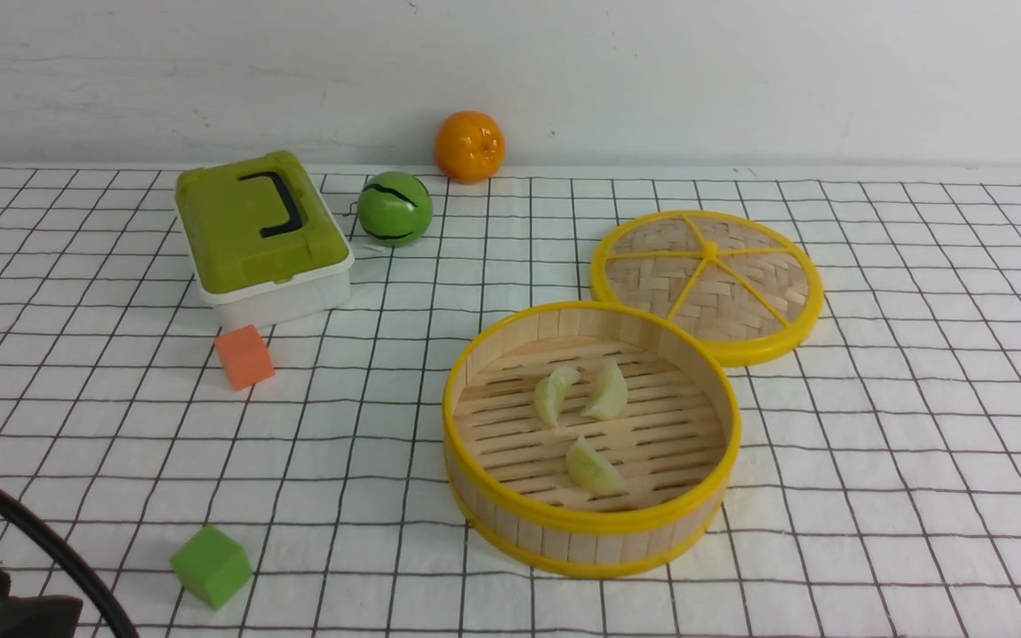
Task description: Put the dumplings into the steamer on the table with the white tablecloth.
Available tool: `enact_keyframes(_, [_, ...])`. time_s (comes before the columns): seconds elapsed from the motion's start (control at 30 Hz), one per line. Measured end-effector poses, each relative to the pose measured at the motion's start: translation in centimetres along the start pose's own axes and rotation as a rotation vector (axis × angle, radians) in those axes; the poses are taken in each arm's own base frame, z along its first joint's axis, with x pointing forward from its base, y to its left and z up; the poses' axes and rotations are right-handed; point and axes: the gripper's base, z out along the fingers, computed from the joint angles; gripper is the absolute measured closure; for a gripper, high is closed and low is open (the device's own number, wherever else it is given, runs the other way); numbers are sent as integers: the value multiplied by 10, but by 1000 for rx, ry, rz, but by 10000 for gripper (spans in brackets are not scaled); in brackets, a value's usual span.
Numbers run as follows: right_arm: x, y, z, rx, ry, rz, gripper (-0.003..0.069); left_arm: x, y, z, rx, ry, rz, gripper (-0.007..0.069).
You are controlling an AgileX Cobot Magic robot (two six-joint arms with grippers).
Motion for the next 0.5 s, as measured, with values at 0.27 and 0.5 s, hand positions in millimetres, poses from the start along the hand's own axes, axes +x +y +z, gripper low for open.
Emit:
enact_keyframes(0.27, [0, 0, 0, 0, 0, 0, 663, 8, 2, 6, 36, -317, 64, 386])
enact_keyframes(0.5, [0, 0, 0, 0, 0, 0, 659, 43, 15, 10, 50, -685, -175, 538])
